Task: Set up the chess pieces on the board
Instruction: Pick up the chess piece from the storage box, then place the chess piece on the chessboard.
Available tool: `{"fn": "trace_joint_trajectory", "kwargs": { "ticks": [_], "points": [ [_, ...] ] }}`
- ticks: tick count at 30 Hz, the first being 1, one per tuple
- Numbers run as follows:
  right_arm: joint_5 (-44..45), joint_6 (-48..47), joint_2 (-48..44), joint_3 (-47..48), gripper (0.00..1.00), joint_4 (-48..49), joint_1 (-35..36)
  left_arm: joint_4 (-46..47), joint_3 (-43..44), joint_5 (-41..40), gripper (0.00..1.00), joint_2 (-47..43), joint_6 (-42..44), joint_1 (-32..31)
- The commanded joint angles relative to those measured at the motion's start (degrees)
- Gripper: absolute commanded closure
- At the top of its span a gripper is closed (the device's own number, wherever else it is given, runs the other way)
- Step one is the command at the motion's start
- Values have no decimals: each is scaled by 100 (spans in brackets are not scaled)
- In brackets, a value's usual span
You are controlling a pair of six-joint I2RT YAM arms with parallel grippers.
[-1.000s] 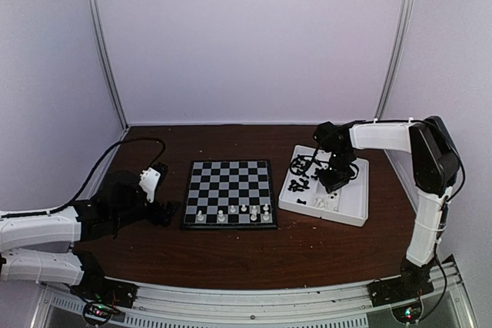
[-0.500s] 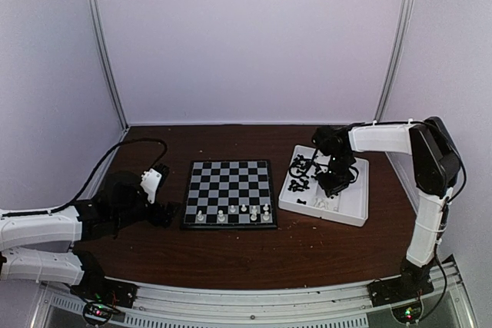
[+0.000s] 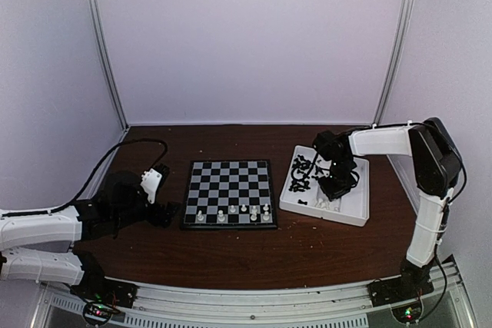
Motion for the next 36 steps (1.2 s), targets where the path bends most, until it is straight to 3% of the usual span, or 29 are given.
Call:
{"fn": "trace_joint_trajectory", "kwargs": {
  "ticks": [1,11,20,28,36],
  "points": [
    [198,53,-308,-52,80,63,46,102,157,12,14,-2,78,38],
    [315,-183,-1060,-296,83,431,73,294,50,302,15,-79,152,37],
    [-821,-685,-2268,-1084,81,1542,213,184,728,1536,13,-63,-1638,37],
    [-1896,-827,-3057,-1739,81,3320,552,234,2043,2357,15,1133,-2726,21],
    [-2538,-844,-3162,-1945,81,4410,908,865,3125,3235,18,2624,-3502,-196]
  ]
}}
